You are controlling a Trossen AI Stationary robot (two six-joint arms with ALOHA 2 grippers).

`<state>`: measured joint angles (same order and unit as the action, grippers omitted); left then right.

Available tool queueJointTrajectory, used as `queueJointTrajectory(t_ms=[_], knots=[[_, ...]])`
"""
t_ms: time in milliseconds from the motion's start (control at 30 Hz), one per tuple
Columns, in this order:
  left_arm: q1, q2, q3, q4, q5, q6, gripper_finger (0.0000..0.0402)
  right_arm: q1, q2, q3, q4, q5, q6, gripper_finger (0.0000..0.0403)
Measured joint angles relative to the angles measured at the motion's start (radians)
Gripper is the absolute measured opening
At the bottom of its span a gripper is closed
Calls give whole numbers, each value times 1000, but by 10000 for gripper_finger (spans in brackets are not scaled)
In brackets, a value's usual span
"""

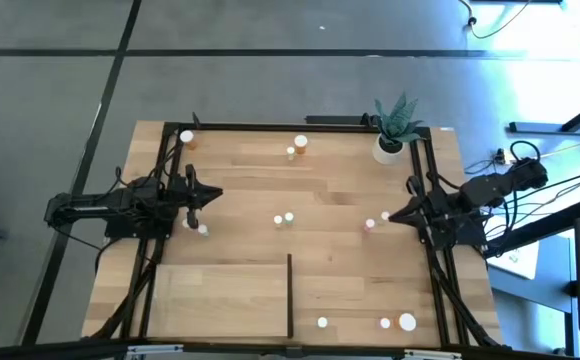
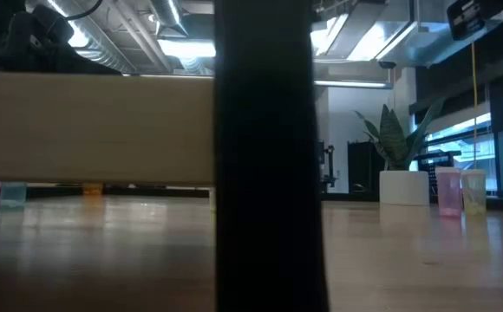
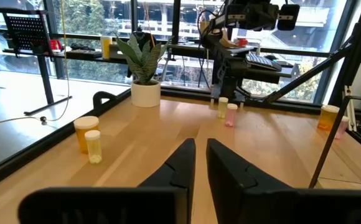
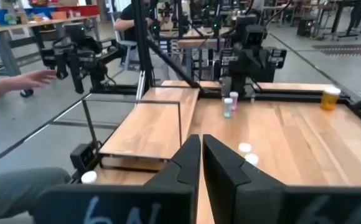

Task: Pick and place medicine bottles onto shelf by color
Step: Put the center yellow pill bottle on the shelf

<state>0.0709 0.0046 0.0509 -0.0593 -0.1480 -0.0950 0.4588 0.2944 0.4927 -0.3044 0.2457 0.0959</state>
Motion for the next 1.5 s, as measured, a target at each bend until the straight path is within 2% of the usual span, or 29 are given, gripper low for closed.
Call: queueJointTrajectory(t_ms=[133,367,500,633,733,833,967,1133,1267,1367,1500], knots=[[0,0,0,0,0,1,33,-16,19,-2,1,10,1,22],[0,0,0,0,-1,1,22,-28,31,-7,-14,119,1,22],[2,0,9,59,-29,70,19,-29,31,-7,-15,160,0,22],[2,15,129,64,4,113,22,-29,31,-7,-15,165,0,22],[1,65,247,-15,45,146,27,-29,31,-7,-14,165,3,22],[2,168,362,-43,61,150,32,-29,31,-7,-14,165,12,22],[2,368,533,-183,64,151,35,-29,31,-7,-14,164,54,22],[2,641,783,-469,63,150,28,-29,31,-7,-10,164,85,22],[1,828,948,-727,64,70,23,-29,31,-8,-8,164,93,22],[-4,928,1033,-924,65,-18,20,-29,31,-8,-9,164,108,22],[-15,990,1061,-1011,65,-111,19,-29,31,-8,-12,163,105,22]])
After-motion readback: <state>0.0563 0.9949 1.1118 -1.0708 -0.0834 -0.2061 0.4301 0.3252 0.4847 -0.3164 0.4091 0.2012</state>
